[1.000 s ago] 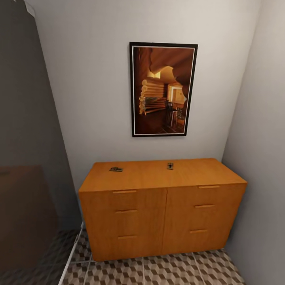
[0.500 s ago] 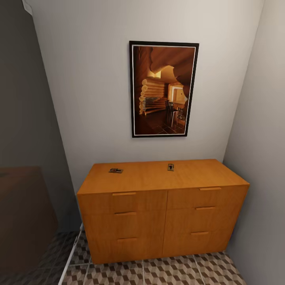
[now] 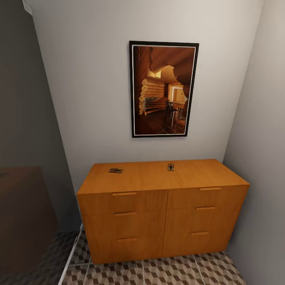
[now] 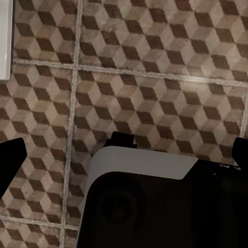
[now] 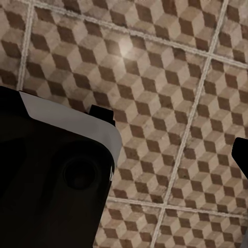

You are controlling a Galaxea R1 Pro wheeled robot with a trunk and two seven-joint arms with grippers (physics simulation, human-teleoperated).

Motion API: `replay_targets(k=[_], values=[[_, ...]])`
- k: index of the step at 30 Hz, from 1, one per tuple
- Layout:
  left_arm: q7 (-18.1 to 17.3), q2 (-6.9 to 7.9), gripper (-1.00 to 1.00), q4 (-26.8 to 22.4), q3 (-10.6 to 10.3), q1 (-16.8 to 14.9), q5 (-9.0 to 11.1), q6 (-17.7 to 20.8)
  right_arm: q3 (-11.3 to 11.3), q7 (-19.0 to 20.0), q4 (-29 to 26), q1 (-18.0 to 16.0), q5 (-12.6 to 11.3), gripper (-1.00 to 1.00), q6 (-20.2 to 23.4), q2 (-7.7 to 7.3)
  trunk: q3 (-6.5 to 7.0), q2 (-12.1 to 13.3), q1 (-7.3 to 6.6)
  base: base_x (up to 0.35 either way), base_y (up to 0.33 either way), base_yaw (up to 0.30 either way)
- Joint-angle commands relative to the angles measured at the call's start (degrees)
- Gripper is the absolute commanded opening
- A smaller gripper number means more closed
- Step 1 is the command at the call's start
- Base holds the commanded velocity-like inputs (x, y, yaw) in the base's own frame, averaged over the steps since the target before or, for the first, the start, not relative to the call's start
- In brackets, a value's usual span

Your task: Take the four mousetraps from the cabinet in the bathroom and place them on the bathroom floor. Make sure all four end up on the same floor surface, and ensure that at least two of them are either under or directly next to the same bathroom sink.

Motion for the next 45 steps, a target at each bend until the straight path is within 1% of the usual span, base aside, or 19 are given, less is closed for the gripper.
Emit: replay_targets(k=[1, 45], values=[[0.21, -0.02, 1.0, 0.02, -0.49, -0.03, 0.4, -0.15, 0.12, -0.24, 0.15, -0.07, 0.34, 1.0, -0.25, 0.0, -0.07, -0.04, 0.0, 0.0, 0.0, 0.0], [0.21, -0.02, 1.0, 0.02, -0.49, -0.03, 0.4, -0.15, -0.06, -0.6, 0.07, -0.07, 0.28, 1.0, -0.45, 0.0, -0.07, -0.04, 0.0, 0.0, 0.0, 0.0]])
